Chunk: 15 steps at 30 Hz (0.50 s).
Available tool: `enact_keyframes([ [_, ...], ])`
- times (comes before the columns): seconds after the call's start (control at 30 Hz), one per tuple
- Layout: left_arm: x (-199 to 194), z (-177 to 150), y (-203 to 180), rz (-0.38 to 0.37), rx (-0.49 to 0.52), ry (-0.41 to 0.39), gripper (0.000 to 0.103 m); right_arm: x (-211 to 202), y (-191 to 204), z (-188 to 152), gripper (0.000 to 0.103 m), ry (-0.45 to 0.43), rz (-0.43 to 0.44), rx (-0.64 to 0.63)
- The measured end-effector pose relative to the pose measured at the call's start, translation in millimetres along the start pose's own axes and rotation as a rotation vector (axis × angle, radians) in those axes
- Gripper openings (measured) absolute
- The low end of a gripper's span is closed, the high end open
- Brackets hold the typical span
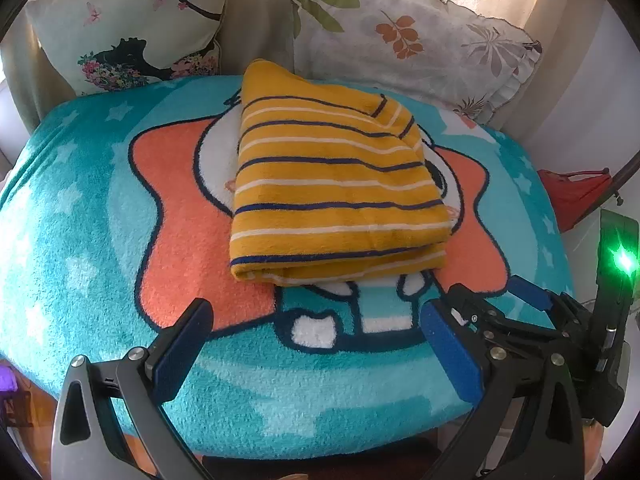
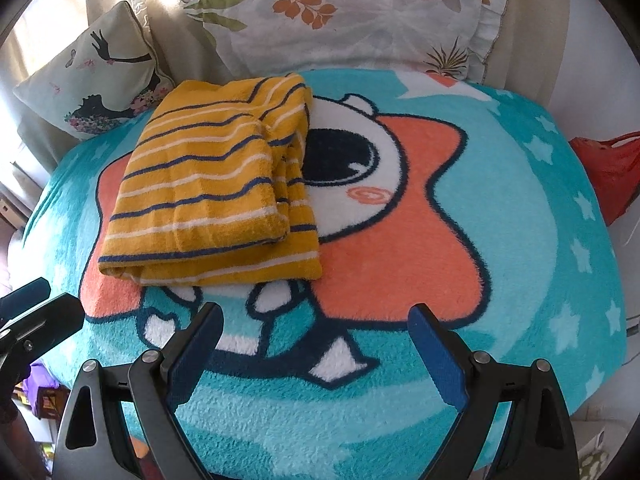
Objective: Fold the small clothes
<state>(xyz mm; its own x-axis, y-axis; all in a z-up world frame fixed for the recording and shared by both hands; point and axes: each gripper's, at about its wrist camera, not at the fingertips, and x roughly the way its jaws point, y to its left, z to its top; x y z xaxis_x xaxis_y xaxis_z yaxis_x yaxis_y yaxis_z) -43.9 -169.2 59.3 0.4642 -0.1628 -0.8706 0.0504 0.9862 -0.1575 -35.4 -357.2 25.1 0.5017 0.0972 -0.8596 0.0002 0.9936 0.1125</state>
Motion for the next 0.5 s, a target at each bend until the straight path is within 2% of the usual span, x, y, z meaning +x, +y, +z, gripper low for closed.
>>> enact_keyframes([
  [0.5,4.6,2.8,-3.0,0.01,0.001,0.014,0.103,6.1,-2.5,4.2,0.096,0.0,0.025,-0.01],
])
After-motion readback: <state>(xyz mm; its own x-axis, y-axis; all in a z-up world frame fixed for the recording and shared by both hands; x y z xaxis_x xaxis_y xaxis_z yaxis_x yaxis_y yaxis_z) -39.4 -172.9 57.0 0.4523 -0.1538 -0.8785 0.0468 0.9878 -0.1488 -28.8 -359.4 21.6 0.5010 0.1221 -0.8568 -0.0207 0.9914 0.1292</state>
